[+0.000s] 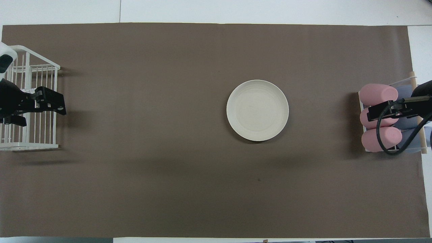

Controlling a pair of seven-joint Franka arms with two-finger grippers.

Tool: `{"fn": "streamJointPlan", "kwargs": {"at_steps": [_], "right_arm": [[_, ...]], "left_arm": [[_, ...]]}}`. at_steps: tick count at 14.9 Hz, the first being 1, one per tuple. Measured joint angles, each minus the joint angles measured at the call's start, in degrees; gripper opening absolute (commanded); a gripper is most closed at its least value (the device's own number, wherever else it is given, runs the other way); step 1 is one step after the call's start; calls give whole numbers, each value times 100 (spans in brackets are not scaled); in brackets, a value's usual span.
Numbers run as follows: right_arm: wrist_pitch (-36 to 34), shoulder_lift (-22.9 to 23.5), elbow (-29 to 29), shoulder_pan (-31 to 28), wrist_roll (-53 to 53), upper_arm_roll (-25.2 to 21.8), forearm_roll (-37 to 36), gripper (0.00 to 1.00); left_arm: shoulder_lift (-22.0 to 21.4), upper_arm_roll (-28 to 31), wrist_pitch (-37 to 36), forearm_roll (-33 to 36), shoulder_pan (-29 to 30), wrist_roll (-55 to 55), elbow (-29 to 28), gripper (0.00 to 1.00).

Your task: Wipe plate with sponge

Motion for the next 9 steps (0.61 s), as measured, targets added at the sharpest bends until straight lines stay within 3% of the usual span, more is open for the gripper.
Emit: {"fn": "streamJointPlan", "kwargs": {"at_steps": [9], "right_arm": [[-1, 0, 0, 25, 0, -27, 0, 100]], "left_arm": [[-11, -79, 312, -311, 1, 100, -382, 100]]}}
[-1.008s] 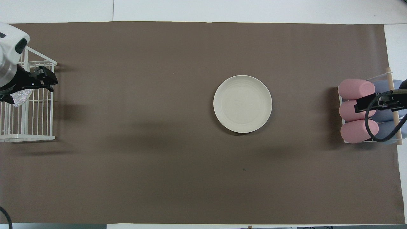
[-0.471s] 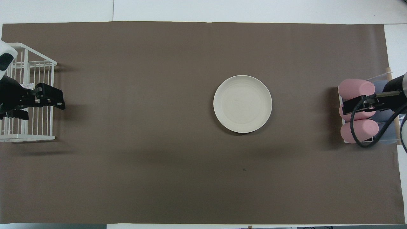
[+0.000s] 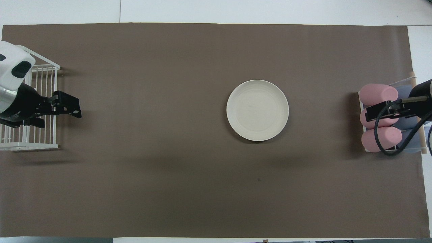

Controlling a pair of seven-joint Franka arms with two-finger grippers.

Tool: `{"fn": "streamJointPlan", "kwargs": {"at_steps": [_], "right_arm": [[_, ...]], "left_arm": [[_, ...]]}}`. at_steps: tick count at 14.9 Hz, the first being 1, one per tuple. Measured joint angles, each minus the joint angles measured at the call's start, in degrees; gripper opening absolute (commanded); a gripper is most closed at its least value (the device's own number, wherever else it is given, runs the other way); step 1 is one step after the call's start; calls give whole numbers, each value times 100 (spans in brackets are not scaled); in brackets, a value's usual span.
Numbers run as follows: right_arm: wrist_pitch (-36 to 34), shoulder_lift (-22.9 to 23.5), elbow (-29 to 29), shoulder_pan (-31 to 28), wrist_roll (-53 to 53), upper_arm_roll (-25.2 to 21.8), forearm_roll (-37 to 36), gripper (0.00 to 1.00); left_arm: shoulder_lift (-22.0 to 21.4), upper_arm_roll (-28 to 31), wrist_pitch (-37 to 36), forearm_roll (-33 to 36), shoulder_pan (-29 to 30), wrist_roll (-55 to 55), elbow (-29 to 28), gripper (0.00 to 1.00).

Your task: Wipe plate with sponge

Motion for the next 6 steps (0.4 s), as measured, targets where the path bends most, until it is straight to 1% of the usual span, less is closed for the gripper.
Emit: {"fn": "streamJointPlan", "kwargs": {"at_steps": [6], "right_arm": [[0, 0, 0, 0, 0, 0, 0, 100]], "left_arm": [[-1, -77, 16, -4, 1, 2, 0, 100]]}}
